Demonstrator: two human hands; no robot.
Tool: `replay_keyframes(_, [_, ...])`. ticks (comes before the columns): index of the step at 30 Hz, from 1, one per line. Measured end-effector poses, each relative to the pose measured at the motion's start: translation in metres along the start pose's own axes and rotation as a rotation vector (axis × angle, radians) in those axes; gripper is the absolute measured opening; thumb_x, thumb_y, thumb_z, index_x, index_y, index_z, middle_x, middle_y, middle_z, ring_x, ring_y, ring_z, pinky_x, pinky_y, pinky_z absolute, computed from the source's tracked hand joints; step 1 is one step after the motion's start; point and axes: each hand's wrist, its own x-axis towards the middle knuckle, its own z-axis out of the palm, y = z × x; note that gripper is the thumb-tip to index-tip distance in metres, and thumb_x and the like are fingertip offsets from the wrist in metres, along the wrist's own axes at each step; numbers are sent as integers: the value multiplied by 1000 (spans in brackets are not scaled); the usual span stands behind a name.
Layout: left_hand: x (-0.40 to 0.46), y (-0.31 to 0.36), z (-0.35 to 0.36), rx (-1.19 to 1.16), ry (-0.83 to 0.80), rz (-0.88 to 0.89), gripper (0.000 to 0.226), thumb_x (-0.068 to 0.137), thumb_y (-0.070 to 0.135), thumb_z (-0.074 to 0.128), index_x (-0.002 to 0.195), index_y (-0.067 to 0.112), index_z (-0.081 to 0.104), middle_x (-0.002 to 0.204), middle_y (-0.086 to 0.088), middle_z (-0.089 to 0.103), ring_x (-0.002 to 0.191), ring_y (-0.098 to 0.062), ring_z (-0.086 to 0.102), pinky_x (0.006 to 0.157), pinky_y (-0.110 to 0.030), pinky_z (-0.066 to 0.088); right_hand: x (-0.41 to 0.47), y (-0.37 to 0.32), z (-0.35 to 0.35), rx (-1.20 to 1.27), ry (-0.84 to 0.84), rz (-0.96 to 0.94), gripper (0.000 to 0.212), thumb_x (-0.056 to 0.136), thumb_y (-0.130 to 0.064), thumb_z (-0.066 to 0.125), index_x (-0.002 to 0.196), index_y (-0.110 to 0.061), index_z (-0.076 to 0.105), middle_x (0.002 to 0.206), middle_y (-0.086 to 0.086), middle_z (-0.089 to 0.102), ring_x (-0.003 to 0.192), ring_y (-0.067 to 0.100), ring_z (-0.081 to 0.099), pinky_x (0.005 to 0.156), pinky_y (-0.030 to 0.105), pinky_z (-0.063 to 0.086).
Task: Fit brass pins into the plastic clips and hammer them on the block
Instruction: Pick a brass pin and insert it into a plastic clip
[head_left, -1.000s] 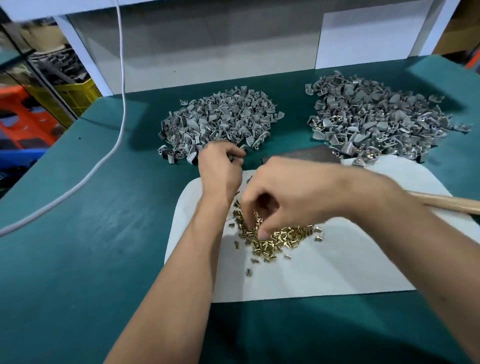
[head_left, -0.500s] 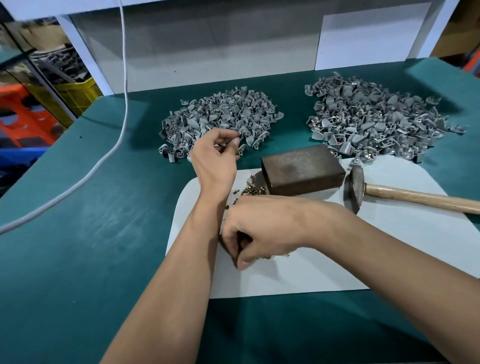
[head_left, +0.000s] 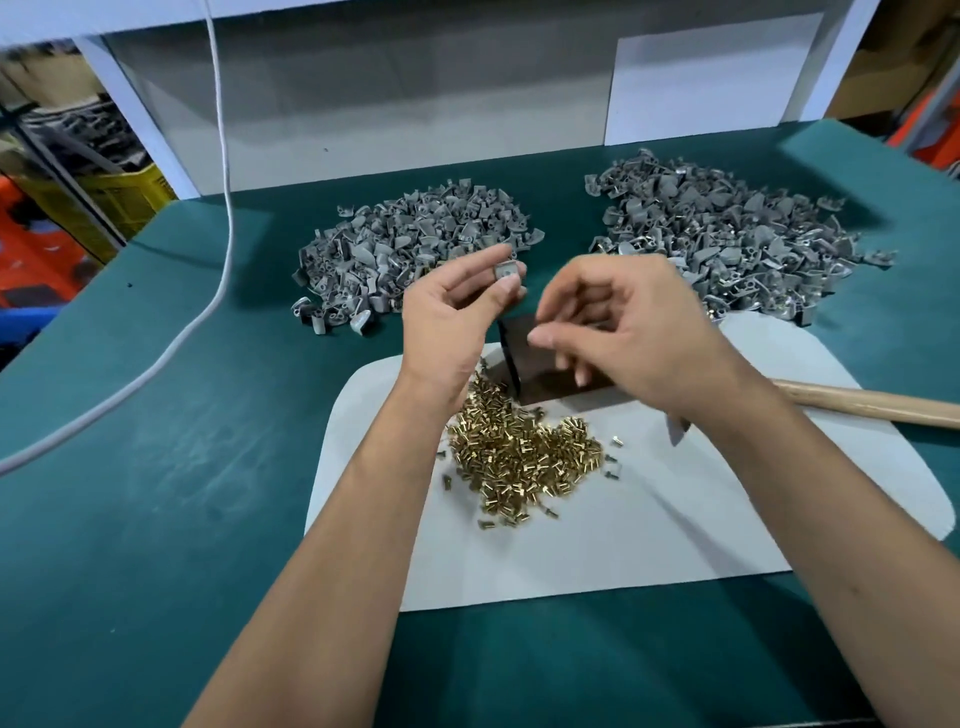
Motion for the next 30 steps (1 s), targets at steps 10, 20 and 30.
replay_keyframes(10, [-17, 2, 21, 226, -239, 113, 36, 73, -7, 86, 105, 2, 75, 98, -15, 77, 86, -21, 74, 86, -33, 60, -9, 30, -15, -20, 262, 48, 19, 90, 5, 70, 91, -13, 75, 73, 0, 73, 65, 18, 72, 54, 25, 57])
replay_keyframes(20, [-18, 3, 24, 284, -261, 140, 39, 70, -10, 87, 106, 0, 75, 97, -14, 76, 85, -19, 74, 85, -30, 61, -12, 21, -11, -216, 422, 19, 38, 80, -4, 82, 98, -18, 52, 78, -8, 76, 73, 4, 73, 72, 24, 60])
replay_keyframes(30, [-21, 4, 31, 399, -199, 204, 32, 72, -10, 85, 100, 4, 79, 90, -7, 70, 80, -23, 72, 79, -36, 62, -12, 20, -5, -267, 454, 17, 39, 79, 1, 79, 97, -18, 52, 76, -5, 73, 71, 7, 73, 69, 37, 62])
